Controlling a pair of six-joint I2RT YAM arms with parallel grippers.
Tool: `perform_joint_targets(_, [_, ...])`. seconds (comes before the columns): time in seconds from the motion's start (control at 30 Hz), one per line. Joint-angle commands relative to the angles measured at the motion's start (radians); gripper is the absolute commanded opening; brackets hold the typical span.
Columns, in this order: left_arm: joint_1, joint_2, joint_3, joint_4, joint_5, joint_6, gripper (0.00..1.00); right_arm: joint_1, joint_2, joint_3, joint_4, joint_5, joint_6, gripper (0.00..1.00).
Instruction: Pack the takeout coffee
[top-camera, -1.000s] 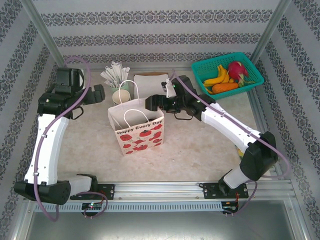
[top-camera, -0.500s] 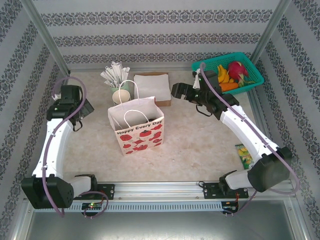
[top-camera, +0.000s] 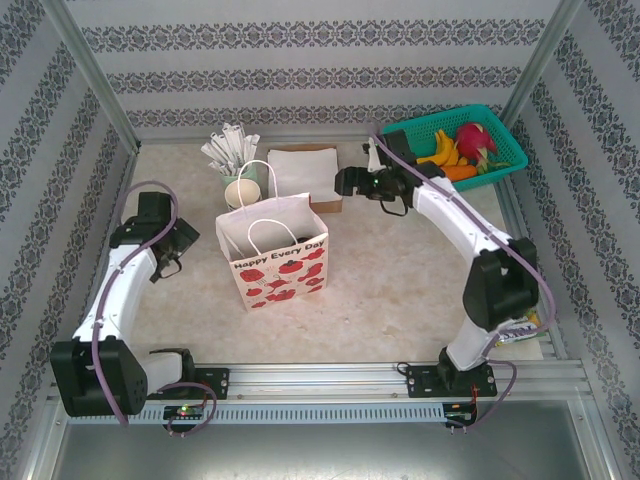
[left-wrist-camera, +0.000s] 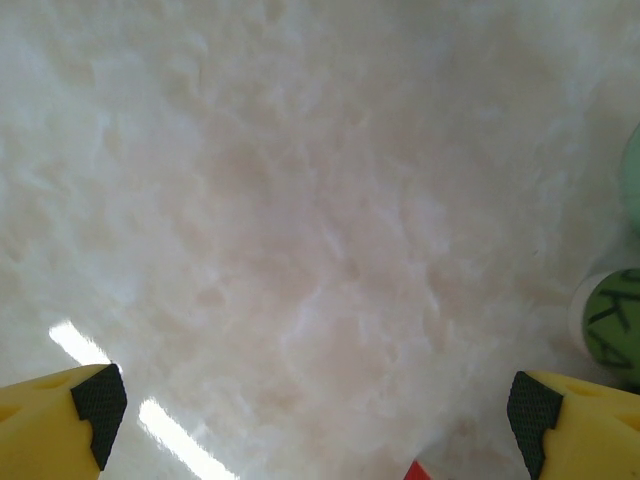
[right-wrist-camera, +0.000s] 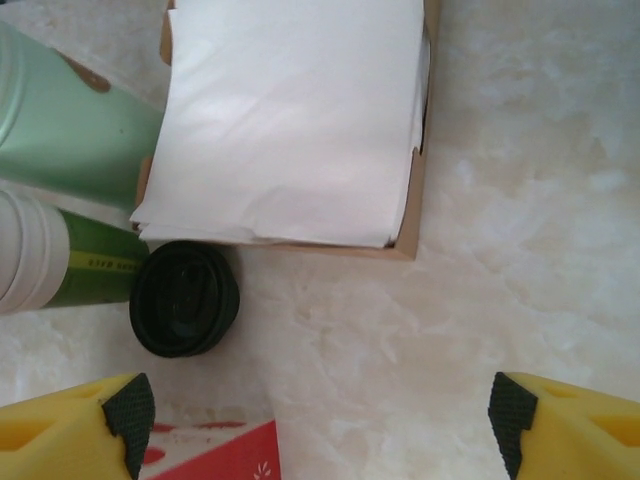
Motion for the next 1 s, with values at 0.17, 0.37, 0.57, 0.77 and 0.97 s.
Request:
perform_joint_targets(0.17, [-0.056, 0.05, -0.048, 0.038, 0.069, -0.112, 1.0, -0.003, 0.31, 0.292, -0.11, -0.005, -0.049, 0.68])
perform_joint_targets(0.37, [-0.1, 0.112, -0.015, 0.079, 0.076, -0.132, 1.0, 0.015, 0.503, 0.481, -0.105, -0.083, -0.026, 0.61])
perform_joint_targets(0.57, [-0.136, 0.194, 0.036, 0.07, 0.066, -0.11, 0.99, 0.023, 0.601, 0.546, -0.101, -0.109, 0.027, 0.56])
perform_joint_targets(0.77, [-0.15, 0.206, 0.048, 0.067, 0.055, -0.069, 1.0, 0.012, 0.538, 0.44, -0.152, 0.129, 0.059, 0.52])
perform_joint_targets(0.97, [-0.169, 0.218, 0.038, 0.095, 0.078, -0.028, 1.0, -0.006, 0.388, 0.218, -0.16, 0.23, 0.057, 0.51])
